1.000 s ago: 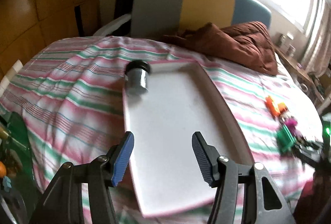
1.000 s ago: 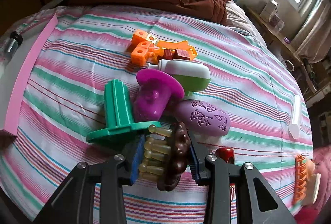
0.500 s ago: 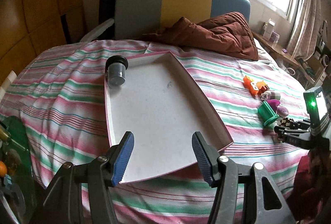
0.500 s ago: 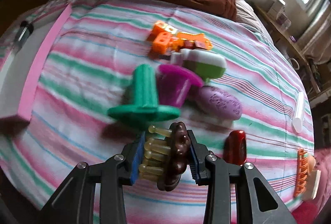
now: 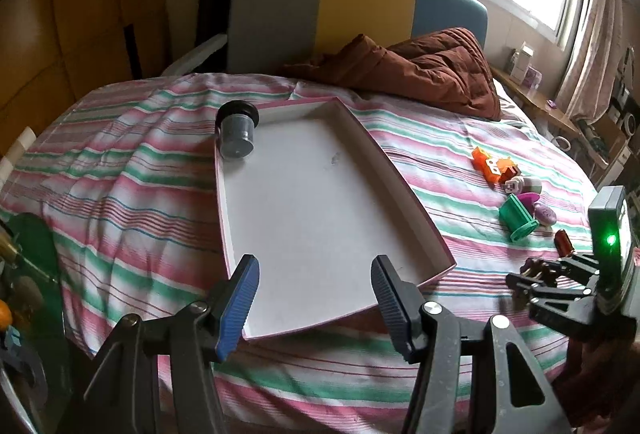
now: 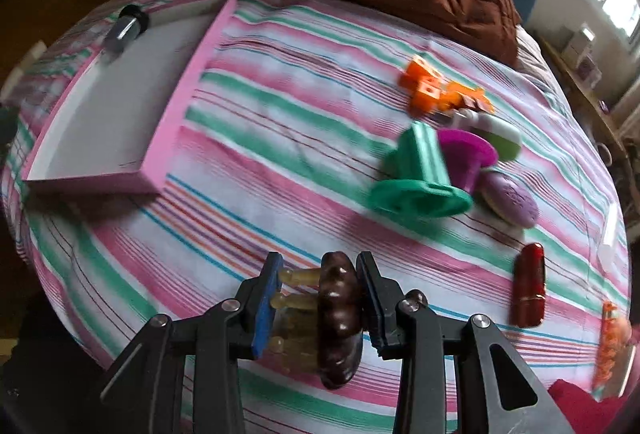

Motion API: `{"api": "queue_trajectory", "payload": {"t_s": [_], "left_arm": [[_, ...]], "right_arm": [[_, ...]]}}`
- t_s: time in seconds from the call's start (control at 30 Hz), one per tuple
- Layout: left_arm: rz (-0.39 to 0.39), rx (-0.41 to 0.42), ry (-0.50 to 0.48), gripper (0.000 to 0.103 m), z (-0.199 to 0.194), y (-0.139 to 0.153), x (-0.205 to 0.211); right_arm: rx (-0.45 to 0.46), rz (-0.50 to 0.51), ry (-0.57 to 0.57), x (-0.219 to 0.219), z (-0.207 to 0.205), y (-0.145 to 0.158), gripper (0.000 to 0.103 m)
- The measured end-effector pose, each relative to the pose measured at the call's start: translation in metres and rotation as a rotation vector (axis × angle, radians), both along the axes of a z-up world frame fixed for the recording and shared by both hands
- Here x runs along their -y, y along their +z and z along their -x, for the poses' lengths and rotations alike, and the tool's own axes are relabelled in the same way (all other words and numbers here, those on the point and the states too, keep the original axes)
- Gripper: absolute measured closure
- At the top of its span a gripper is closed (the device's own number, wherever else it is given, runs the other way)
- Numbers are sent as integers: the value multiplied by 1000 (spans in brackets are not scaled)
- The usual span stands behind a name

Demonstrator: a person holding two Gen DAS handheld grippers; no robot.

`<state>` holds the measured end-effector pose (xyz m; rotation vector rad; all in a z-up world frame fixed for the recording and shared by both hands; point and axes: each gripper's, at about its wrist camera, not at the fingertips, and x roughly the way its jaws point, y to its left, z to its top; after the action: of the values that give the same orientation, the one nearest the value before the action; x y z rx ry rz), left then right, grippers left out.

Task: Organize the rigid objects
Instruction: 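Carry the brown spiky roller with the right gripper toward the tray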

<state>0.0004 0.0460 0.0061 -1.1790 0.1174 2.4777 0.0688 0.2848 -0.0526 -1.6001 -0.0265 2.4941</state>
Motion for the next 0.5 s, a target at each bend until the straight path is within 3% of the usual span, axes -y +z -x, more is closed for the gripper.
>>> {"api": "queue_trajectory", "payload": {"t_s": [0.17, 0.33, 0.5], "left_arm": [[-2, -5, 5, 44, -2, 2, 3], [9, -15, 17, 44, -2, 3, 6], [37, -27, 36, 44, -3, 3, 9]], "right_arm": [[-17, 1, 7, 12, 5, -2, 64], [-55, 104, -29, 10, 9, 0, 65], [-58, 100, -35, 15, 14, -1, 65]]}}
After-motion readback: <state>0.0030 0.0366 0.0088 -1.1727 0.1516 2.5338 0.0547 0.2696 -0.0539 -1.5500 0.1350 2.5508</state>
